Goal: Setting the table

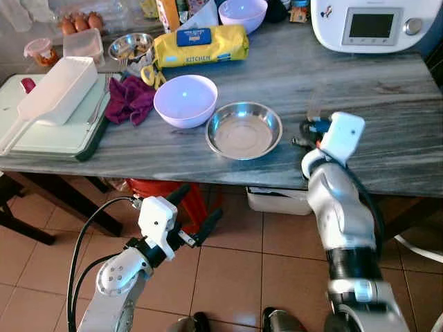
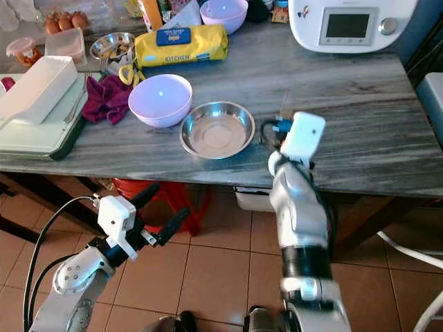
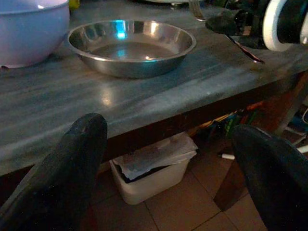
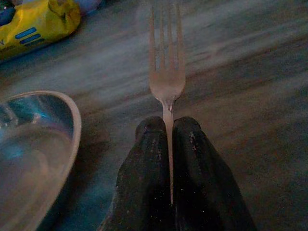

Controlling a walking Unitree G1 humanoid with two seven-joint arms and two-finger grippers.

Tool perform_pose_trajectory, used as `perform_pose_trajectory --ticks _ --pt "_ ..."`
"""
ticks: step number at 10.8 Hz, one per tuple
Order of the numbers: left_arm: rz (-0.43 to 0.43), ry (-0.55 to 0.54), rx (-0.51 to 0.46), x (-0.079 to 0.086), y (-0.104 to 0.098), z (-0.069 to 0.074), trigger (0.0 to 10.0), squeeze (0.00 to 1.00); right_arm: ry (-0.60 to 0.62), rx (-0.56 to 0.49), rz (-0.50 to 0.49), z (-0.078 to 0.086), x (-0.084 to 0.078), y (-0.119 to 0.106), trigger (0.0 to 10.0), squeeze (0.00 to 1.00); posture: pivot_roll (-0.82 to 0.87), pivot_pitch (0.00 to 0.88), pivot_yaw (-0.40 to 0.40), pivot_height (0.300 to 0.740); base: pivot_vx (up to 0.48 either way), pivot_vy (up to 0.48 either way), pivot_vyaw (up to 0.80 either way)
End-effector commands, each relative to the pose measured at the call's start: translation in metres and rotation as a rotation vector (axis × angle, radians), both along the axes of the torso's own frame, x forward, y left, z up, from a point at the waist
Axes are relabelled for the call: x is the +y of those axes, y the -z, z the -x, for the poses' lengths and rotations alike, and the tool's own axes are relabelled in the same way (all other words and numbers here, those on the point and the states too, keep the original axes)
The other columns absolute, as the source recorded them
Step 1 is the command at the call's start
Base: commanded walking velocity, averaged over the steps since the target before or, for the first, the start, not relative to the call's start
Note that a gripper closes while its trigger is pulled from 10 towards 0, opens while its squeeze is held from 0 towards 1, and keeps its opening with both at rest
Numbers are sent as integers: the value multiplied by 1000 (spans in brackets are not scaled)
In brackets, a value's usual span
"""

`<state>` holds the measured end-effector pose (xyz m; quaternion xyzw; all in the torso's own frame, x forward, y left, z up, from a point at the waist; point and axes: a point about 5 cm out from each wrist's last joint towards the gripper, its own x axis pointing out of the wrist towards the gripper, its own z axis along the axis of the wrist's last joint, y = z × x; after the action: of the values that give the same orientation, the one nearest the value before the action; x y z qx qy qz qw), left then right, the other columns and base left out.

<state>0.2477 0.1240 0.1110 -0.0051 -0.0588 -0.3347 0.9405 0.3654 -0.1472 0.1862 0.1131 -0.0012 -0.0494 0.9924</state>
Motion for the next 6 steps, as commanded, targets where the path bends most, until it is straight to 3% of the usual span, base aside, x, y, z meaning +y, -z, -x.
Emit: perform_pose_trajectory --ticks 1,6 --pt "-17 3 15 4 5 2 10000 0 -18 26 -34 -3 4 3 10000 0 -69 247 104 740 0 0 0" --pt "6 33 -25 -3 -3 -1 10000 0 -32 97 -44 -14 9 13 10000 0 -70 239 104 740 0 0 0"
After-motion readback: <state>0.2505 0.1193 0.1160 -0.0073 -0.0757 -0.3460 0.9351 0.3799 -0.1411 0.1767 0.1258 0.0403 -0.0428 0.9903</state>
